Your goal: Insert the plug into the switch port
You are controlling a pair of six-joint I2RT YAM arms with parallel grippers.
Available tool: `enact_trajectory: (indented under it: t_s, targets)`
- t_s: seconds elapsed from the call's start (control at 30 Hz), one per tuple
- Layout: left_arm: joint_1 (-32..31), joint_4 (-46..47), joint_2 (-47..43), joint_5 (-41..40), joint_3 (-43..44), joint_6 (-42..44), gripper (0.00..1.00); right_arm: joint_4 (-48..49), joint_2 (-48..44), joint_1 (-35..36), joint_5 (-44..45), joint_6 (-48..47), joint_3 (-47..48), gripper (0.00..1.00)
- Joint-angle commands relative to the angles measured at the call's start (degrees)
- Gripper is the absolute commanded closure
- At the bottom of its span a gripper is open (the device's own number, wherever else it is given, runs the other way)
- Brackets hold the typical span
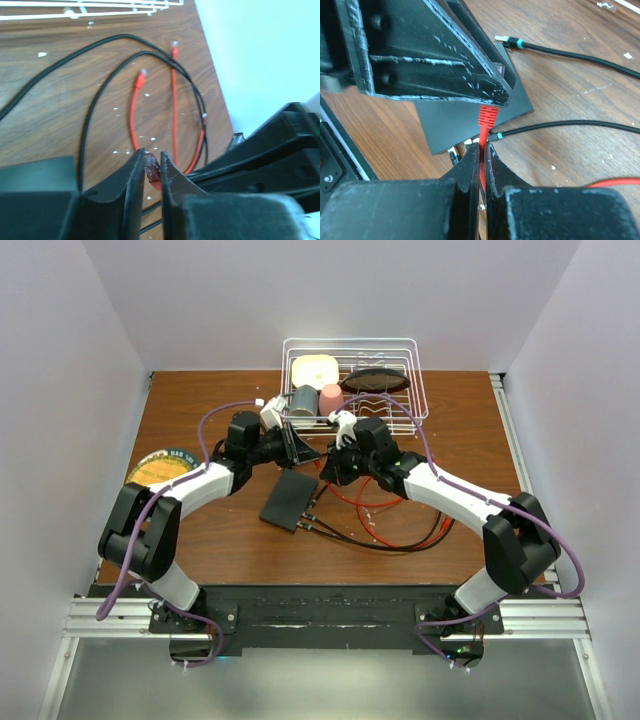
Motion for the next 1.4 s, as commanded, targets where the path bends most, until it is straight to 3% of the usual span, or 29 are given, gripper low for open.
enact_trajectory:
  t_s: [0.0,0.03,0.1,0.3,0.47,1.17,1.3,1.37]
  targets:
    - [0.0,3.6,0.3,-0.3,2.5,-0.9,0.93,1.5,-2.5,0.5,-1.3,-0.3,1.1,1.00]
    - [0.0,3.6,0.2,-0.7,2.2,-1.0,1.00,1.6,-2.7,0.5,-1.2,-0.3,1.1,1.00]
    - [0.0,3.6,-0.4,-1.0,1.7,-1.2,1.00,1.6,-3.0,0.5,-0.1,-0.2,1.1,1.00]
    - [0.0,5.7,-2.2,-1.1,-1.1,-2.4,1.00,1.8,-4.8,0.6,4.1,1.2,1.2,0.64]
    - [0.0,6.1,-3.0,-0.9,-1.8,-2.9,1.00,2.8,-3.5,0.5,3.3,2.3,1.9,0.53]
    - [0.0,6.7,-3.5,0.8,-1.8,-3.0,1.00,5.7,0.9,0.6,1.0,4.1,2.8,0.63]
    - [0.0,6.9,-3.4,1.1,-1.9,-3.1,1.00,5.6,1.8,0.6,0.7,4.2,3.5,0.86]
    - [0.0,6.9,-3.5,1.1,-2.0,-3.1,1.00,5.6,2.0,0.6,0.8,4.4,3.4,0.91]
